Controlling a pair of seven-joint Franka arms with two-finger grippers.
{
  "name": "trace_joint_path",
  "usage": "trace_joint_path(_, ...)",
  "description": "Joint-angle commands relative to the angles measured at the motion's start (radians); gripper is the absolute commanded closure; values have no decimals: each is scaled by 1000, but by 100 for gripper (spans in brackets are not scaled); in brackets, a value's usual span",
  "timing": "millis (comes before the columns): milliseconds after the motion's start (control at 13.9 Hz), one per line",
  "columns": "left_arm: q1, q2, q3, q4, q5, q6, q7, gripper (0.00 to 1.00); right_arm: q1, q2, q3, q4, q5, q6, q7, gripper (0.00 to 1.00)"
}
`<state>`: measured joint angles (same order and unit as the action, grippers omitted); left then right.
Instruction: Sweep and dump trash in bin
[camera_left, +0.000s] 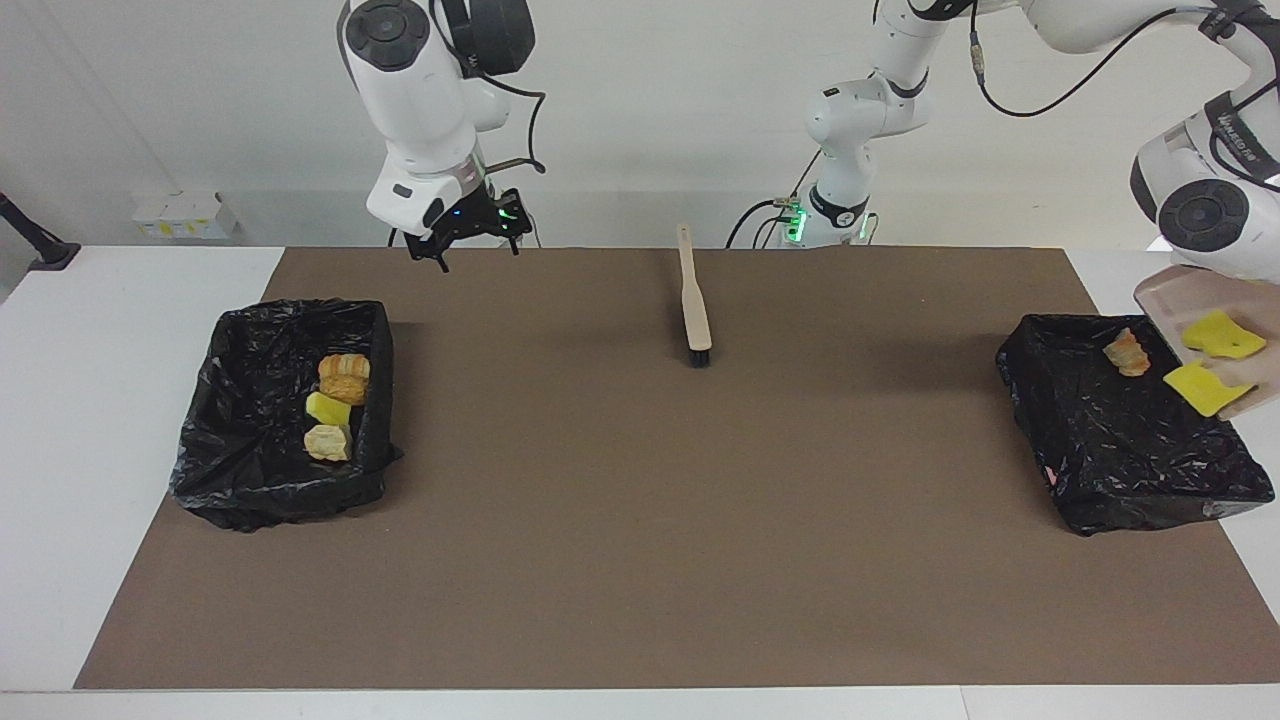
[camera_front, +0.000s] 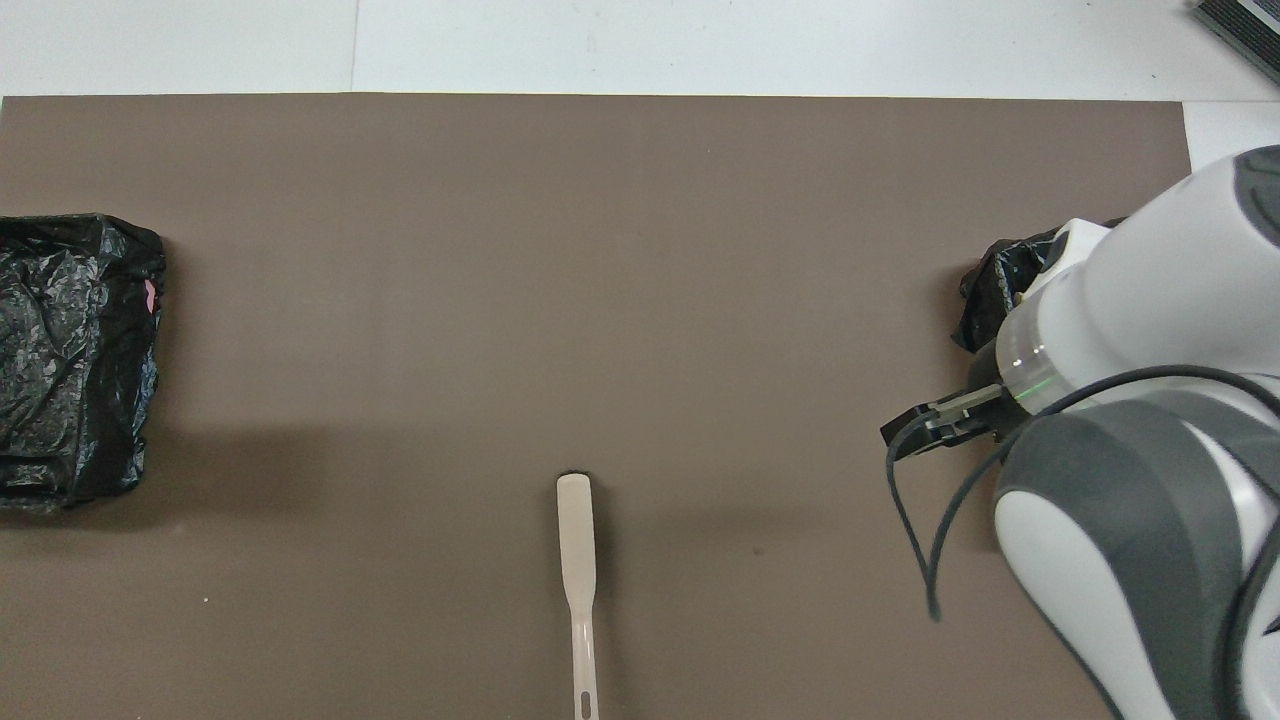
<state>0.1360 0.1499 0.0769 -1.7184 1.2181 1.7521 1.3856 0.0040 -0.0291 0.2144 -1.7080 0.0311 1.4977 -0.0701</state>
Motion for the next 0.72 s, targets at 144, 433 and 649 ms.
trace_joint_path(144,-78,-19,11,-12,115,-117,-88,100,-116,-2,19,31,-63,7,-102,0)
trace_joint_path(433,-87,-35,0,8,124,-115,-91,100,-179,3,19,45,-63,42,-139,0)
trace_joint_path(649,-123,-18,-5,42,-41,-106,-144,100,-220,8,17,71,-63,50,-129,0)
